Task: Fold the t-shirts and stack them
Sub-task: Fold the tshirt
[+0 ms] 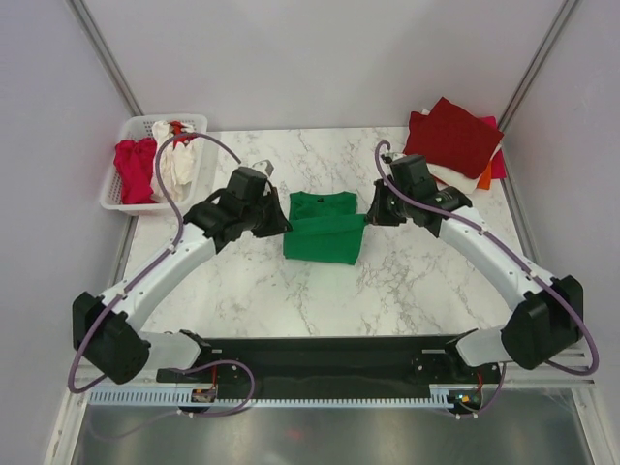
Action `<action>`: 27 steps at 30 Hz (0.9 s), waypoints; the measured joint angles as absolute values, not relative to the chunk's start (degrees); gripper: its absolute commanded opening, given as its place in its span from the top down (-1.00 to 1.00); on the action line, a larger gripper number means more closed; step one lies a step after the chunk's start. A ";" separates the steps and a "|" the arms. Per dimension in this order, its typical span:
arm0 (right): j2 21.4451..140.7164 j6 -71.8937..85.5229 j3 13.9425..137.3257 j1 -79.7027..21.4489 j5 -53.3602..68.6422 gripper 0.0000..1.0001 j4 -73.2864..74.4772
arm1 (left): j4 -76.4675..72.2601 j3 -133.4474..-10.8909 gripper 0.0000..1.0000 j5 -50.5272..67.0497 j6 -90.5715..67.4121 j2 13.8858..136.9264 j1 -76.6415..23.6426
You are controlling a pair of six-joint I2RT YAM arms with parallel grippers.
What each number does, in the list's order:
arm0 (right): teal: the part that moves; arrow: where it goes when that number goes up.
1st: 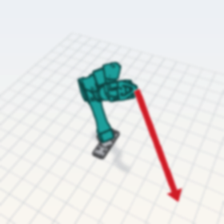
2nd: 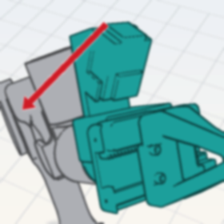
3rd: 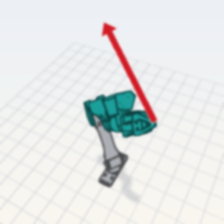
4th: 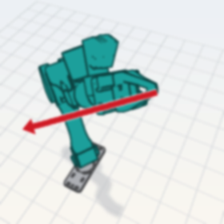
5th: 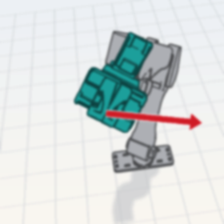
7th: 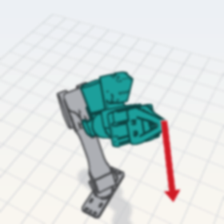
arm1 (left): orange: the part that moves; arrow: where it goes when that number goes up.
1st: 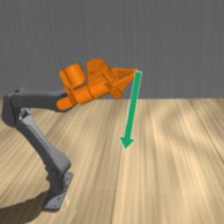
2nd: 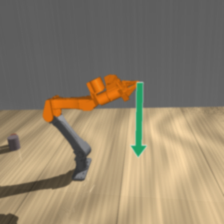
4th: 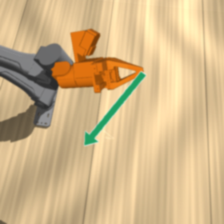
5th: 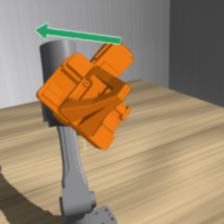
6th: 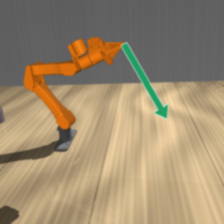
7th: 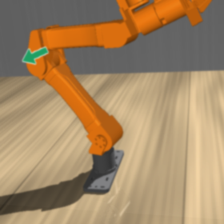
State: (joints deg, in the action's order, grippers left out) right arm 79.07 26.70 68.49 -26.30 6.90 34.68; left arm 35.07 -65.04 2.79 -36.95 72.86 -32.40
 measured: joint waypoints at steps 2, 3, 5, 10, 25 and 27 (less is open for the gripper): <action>81.65 26.20 70.85 -25.91 6.17 1.00 34.85 | 35.68 -67.99 0.95 2.52 -35.94 76.44 -31.53; 83.05 25.93 72.10 -25.61 5.89 1.00 34.81 | 35.92 -69.56 0.95 2.48 -35.42 78.19 -31.03; 85.76 25.45 74.65 -24.97 5.43 1.00 34.76 | 36.14 -72.75 0.95 2.42 -34.41 81.71 -29.87; 93.58 24.56 81.30 -23.20 4.45 1.00 34.74 | 36.93 -82.06 0.95 2.59 -31.88 91.46 -26.70; 127.98 26.57 110.78 -14.46 0.32 -0.68 40.66 | 46.26 -127.00 -0.53 14.87 -27.14 141.10 -15.09; 123.83 26.57 108.12 -14.66 0.60 -0.65 39.99 | 46.28 -124.33 -0.48 13.93 -27.03 137.95 -14.98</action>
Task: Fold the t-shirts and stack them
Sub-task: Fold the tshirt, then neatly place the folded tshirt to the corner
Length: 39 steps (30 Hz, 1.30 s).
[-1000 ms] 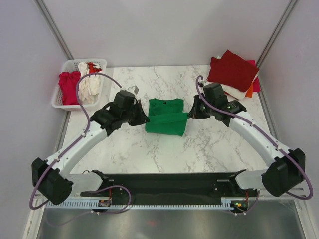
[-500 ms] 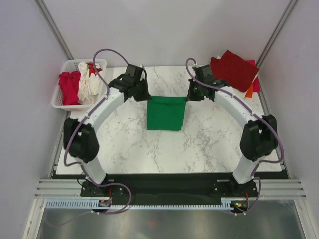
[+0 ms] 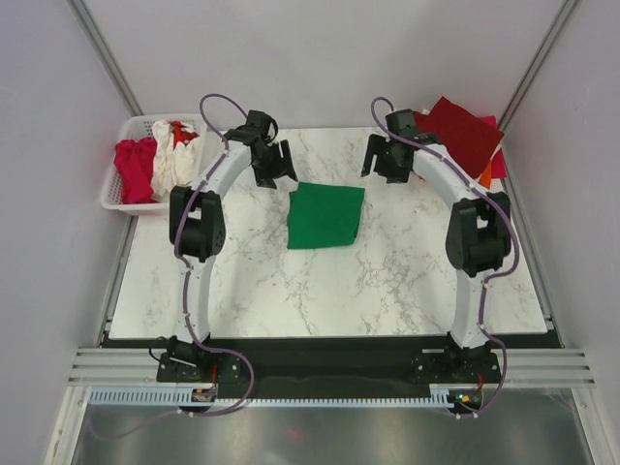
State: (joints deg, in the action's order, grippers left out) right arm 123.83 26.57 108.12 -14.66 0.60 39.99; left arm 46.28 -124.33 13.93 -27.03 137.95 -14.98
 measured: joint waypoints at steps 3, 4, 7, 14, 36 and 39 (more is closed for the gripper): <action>114.50 26.63 99.85 -15.11 4.16 -0.42 35.44 | 46.76 -115.90 -0.42 10.85 -26.85 128.03 -15.92; 110.65 26.76 96.36 -15.22 6.35 -0.33 34.00 | 46.76 -113.78 -0.40 10.15 -26.81 125.03 -16.34; 101.84 28.03 86.26 -15.55 15.62 0.09 26.13 | 45.52 -108.14 -0.29 8.62 -26.61 115.59 -18.39; 107.55 33.93 70.35 -16.03 35.59 0.74 5.50 | 39.64 -96.33 -0.19 7.64 -26.68 109.32 -22.92; 105.78 32.03 58.57 -19.05 35.35 -0.03 0.95 | 33.15 -85.47 -0.11 6.09 -28.08 111.37 -31.29; 101.16 31.66 59.00 -18.98 34.54 0.04 3.55 | 32.86 -85.06 -0.11 5.87 -28.08 112.77 -30.81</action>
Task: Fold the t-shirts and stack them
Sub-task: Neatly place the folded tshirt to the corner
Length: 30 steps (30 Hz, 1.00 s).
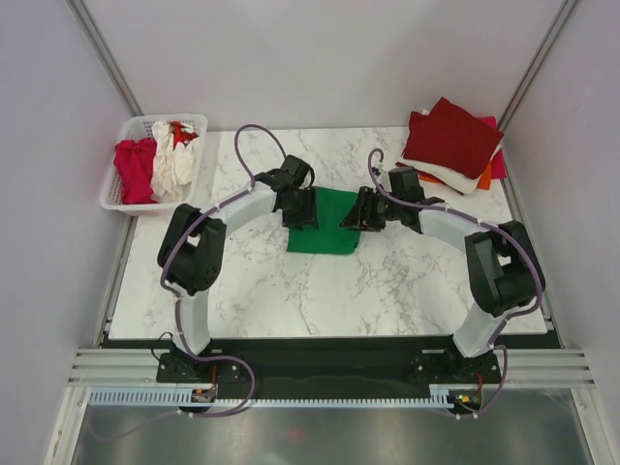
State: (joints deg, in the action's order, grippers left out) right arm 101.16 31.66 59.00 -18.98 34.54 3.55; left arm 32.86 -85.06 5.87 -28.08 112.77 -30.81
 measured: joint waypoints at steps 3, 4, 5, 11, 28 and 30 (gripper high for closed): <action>97.23 31.59 59.40 -18.87 34.98 0.20 3.86 | 32.60 -84.66 -0.11 5.63 -28.10 114.78 -30.35; 96.44 31.68 59.37 -18.90 35.40 0.26 3.81 | 32.56 -84.23 -0.11 5.52 -28.10 115.24 -30.26; 96.07 31.79 59.09 -18.90 35.92 0.34 3.16 | 32.60 -83.64 -0.11 5.43 -28.10 115.55 -30.24; 97.89 32.69 50.78 -18.90 37.10 0.49 -0.47 | 32.38 -82.46 -0.11 5.41 -28.14 115.70 -30.30; 104.27 35.99 44.47 -18.59 42.68 -0.18 -8.32 | 30.92 -78.17 -0.07 -1.74 -27.55 106.52 -34.24; 100.29 34.70 44.14 -18.83 40.69 -0.50 -5.45 | 30.33 -77.36 -0.05 -3.68 -27.55 108.88 -34.00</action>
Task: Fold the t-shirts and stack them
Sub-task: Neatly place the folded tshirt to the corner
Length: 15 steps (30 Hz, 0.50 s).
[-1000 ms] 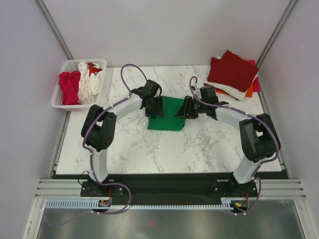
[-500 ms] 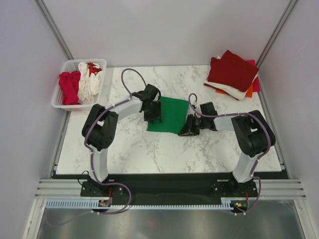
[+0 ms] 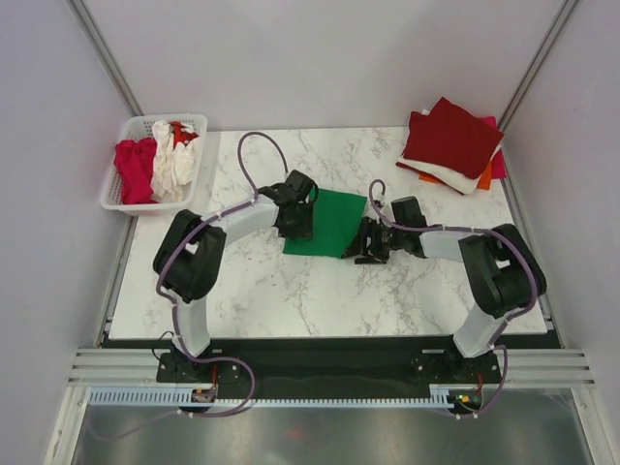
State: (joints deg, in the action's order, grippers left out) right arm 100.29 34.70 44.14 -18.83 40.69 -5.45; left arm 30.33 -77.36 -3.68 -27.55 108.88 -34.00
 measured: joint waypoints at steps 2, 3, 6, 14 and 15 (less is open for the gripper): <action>95.98 33.19 43.92 -18.90 36.97 -0.64 -1.65 | 30.04 -75.94 -0.05 -5.02 -27.57 111.33 -33.71; 93.49 32.60 43.86 -18.87 35.03 -0.73 0.38 | 29.85 -75.94 -0.05 -5.54 -27.73 111.48 -33.58; 86.85 31.27 43.86 -18.85 29.74 -0.88 4.40 | 30.00 -75.07 -0.18 -7.94 -27.68 109.93 -33.82; 89.62 30.63 45.87 -17.65 21.80 -0.92 6.98 | 33.28 -74.76 -0.29 -14.28 -25.78 101.16 -38.09; 91.55 30.76 46.48 -17.32 21.50 -0.93 6.94 | 33.28 -74.98 -0.29 -15.22 -25.41 99.90 -39.40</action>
